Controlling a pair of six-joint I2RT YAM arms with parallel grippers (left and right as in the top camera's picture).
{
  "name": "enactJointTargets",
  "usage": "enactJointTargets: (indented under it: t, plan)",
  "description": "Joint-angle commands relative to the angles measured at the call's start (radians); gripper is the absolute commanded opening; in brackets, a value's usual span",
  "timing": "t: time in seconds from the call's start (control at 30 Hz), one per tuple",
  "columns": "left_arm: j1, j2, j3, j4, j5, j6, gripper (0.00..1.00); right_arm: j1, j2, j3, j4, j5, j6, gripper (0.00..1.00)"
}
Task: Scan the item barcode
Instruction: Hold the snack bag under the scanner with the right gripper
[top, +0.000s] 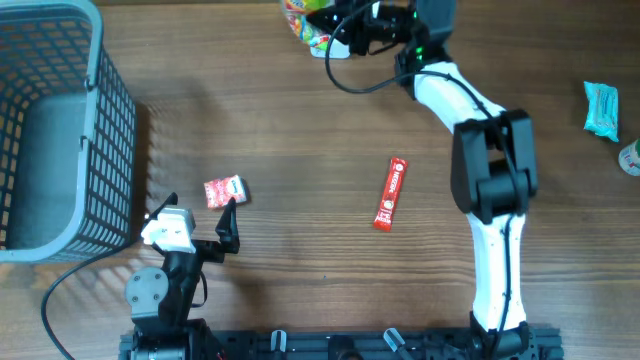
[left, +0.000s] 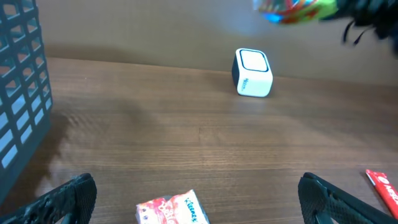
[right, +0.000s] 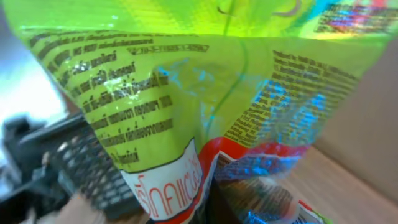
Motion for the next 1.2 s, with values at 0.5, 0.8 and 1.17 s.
enactJointTargets:
  t: [0.5,0.8,1.17]
  plan:
    - [0.006,-0.004,-0.006,0.004,0.008,-0.010,1.00,0.000,0.243,0.058,0.110,0.579,0.168,0.04]
    - [0.006,-0.004,-0.006,0.004,0.008,-0.010,1.00,0.052,0.304,0.168,0.114,0.625,0.224,0.04]
    - [0.006,-0.004,-0.006,0.004,0.008,-0.010,1.00,0.060,0.305,0.168,0.067,0.665,0.218,0.04]
